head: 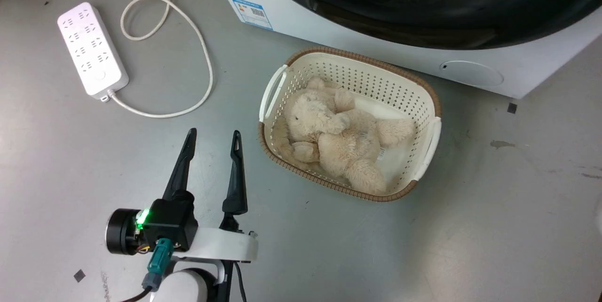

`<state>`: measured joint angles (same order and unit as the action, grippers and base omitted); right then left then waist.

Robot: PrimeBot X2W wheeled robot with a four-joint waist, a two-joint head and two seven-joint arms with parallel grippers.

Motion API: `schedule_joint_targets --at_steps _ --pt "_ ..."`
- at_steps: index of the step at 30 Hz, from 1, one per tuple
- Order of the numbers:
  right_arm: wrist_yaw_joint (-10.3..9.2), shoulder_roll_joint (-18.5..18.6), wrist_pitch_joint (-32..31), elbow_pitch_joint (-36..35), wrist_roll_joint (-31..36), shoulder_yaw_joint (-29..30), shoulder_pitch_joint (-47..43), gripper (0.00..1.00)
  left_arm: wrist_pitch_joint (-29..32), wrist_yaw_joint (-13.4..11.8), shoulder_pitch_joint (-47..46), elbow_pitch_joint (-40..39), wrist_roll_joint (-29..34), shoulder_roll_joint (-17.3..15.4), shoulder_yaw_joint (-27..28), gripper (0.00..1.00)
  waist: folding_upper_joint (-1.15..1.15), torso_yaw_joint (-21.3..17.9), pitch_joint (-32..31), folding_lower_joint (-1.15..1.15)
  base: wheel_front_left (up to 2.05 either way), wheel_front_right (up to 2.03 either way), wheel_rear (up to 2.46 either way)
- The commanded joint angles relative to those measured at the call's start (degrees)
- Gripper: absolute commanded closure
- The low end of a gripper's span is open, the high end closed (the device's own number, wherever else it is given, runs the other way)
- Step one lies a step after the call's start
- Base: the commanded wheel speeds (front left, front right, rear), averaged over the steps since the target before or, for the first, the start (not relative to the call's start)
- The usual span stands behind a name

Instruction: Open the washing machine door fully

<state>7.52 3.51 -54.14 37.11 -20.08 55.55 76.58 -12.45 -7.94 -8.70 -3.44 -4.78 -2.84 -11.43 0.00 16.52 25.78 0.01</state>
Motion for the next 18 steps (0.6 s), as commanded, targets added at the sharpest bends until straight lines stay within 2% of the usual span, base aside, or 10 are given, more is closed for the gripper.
schedule_joint_targets --at_steps 1,9,18 --pt "-0.02 -0.59 -2.32 1.69 0.08 1.48 1.75 1.0 -0.69 -0.43 -1.29 -0.03 -0.44 -0.04 -0.41 0.0 0.0 0.3 0.03 -0.01 0.0 0.0 0.0" --pt "-0.03 -0.61 -8.36 4.07 0.21 4.35 0.04 1.0 -1.53 -0.88 -1.26 0.56 -0.36 -0.04 -0.86 0.0 0.0 0.17 -1.96 -0.01 0.0 0.0 0.0" --pt "-0.03 -0.63 -15.42 10.48 -5.73 4.4 -3.69 1.0 -2.55 -0.96 -0.07 1.26 -0.17 -0.04 -2.47 0.0 0.0 -0.66 -5.61 -0.01 0.0 0.0 0.0"
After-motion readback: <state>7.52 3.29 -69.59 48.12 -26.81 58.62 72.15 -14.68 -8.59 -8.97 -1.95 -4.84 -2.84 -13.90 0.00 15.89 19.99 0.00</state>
